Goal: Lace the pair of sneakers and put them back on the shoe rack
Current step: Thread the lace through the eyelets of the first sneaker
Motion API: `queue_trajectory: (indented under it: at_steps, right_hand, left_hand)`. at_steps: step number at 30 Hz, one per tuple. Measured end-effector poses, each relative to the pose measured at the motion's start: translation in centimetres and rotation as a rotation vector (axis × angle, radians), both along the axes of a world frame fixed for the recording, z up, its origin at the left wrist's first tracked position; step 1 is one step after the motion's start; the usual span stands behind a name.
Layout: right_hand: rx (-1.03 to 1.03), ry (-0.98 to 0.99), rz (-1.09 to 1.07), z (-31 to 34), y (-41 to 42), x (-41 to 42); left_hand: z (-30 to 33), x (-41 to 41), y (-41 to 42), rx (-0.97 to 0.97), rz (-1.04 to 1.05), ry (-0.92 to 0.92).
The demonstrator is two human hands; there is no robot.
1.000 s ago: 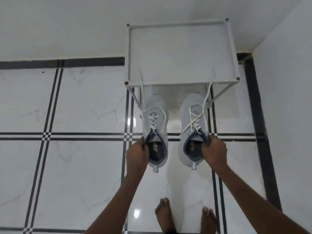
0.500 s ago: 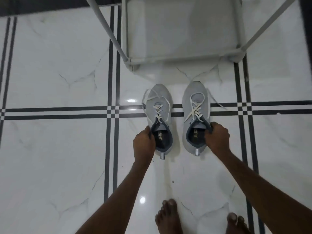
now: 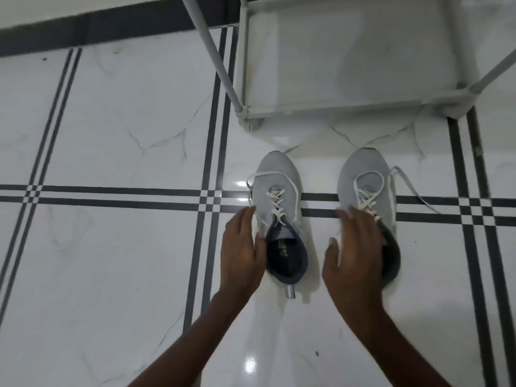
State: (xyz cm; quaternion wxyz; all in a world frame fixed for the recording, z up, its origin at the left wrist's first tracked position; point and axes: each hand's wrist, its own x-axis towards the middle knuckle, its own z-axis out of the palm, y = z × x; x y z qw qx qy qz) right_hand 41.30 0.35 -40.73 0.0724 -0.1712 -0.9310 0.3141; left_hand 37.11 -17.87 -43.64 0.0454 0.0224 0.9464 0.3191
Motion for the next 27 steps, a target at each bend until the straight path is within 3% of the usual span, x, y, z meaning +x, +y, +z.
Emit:
queue_trajectory:
  at_steps: [3,5,11,15,17,22,27]
  right_hand:
    - [-0.036,-0.085,0.285,-1.8,-1.7,-2.9]
    - [-0.060,-0.172,0.377,-2.4,-1.9,-4.8]
    - [0.004,-0.140,0.484,-4.0,0.1,-6.8]
    - [-0.124,-0.229,0.498,-4.1,1.3,-7.5]
    - [-0.041,-0.269,0.491,-3.8,2.0,-7.9]
    - [0.206,-0.396,0.418,-3.9,3.3,-7.5]
    - [0.242,-0.390,0.366,-4.1,2.5,-6.7]
  left_hand:
    - [-0.4,-3.4,-0.6,-0.150,-0.279,0.091]
    - [-0.5,-5.1,-0.8,-0.202,-0.389,0.055]
    - [-0.1,-7.7,-2.2,-0.259,-0.473,-0.087]
    - [0.7,-7.9,-2.5,-0.355,-0.546,-0.015]
    - [0.4,-7.6,-3.0,-0.433,-0.563,0.033]
    - [-0.9,-5.9,-5.0,-0.466,-0.429,-0.046]
    - [-1.7,-5.4,-5.6,-0.485,-0.428,-0.013]
